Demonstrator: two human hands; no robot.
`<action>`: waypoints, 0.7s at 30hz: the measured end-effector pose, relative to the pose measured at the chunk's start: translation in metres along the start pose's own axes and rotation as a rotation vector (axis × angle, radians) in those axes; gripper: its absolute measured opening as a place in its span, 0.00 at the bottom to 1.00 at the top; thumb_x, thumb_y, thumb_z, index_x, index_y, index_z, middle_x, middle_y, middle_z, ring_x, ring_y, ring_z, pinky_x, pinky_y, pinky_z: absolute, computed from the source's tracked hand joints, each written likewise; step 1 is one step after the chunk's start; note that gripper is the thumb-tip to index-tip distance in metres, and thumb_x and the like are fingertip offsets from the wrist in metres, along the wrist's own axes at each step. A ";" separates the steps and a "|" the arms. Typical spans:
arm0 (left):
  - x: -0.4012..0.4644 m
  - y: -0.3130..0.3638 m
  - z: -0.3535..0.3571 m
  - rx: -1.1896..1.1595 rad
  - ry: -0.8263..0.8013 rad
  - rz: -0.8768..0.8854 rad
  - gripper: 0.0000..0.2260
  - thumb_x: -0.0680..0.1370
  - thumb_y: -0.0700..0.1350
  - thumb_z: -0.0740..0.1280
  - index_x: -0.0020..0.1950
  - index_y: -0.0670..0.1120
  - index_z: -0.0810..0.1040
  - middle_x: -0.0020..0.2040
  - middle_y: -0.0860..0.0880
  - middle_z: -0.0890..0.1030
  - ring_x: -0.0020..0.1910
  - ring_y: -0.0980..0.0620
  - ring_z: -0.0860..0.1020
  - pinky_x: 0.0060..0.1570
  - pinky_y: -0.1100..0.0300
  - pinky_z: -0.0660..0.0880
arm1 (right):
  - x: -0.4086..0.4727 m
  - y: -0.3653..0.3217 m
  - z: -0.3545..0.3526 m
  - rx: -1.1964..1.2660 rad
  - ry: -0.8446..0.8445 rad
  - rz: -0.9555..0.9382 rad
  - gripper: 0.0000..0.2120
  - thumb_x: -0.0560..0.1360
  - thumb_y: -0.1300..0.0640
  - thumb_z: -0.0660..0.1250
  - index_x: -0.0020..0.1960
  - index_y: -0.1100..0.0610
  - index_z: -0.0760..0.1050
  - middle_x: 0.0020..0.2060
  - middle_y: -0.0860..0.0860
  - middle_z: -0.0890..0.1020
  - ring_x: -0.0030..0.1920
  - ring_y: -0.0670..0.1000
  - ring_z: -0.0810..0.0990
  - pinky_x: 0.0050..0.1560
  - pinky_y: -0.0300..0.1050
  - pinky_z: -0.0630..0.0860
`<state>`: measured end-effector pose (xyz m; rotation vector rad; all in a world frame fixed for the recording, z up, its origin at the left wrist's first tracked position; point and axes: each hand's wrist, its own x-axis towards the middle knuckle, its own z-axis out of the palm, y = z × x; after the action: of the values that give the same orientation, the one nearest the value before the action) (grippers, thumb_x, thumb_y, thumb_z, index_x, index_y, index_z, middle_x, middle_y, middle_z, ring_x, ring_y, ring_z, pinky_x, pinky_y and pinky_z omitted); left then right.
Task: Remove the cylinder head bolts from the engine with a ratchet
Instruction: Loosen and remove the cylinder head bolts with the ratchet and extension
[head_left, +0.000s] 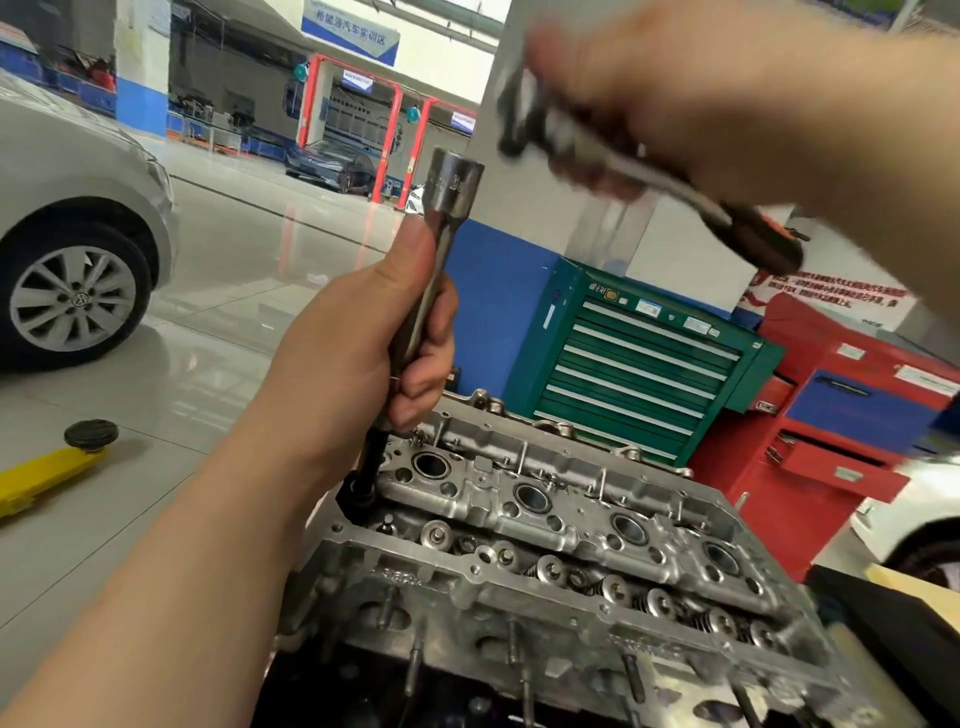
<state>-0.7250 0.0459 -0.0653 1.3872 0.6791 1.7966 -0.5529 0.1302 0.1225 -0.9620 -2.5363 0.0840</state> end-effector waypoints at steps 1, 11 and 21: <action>0.000 0.000 -0.001 -0.007 0.006 0.001 0.25 0.78 0.70 0.59 0.37 0.50 0.72 0.26 0.47 0.64 0.21 0.49 0.60 0.26 0.60 0.59 | -0.012 -0.003 0.009 -0.078 -0.028 0.009 0.29 0.76 0.27 0.62 0.49 0.51 0.85 0.40 0.51 0.87 0.35 0.51 0.83 0.40 0.51 0.79; 0.000 -0.001 0.003 0.057 0.036 0.003 0.26 0.78 0.71 0.60 0.37 0.50 0.71 0.26 0.49 0.66 0.21 0.48 0.61 0.26 0.61 0.61 | -0.057 0.067 0.136 -0.023 -0.073 0.111 0.12 0.79 0.39 0.65 0.46 0.45 0.82 0.39 0.45 0.84 0.42 0.45 0.82 0.46 0.47 0.79; 0.000 -0.002 0.003 0.065 0.062 0.002 0.26 0.77 0.72 0.61 0.38 0.49 0.72 0.26 0.49 0.66 0.22 0.48 0.61 0.28 0.57 0.60 | -0.061 0.060 0.163 -0.394 -0.075 -0.075 0.28 0.73 0.26 0.51 0.56 0.44 0.76 0.43 0.45 0.79 0.47 0.54 0.78 0.48 0.52 0.76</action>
<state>-0.7213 0.0468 -0.0661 1.3802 0.7755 1.8402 -0.5410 0.1514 -0.0606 -1.0173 -2.7119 -0.4237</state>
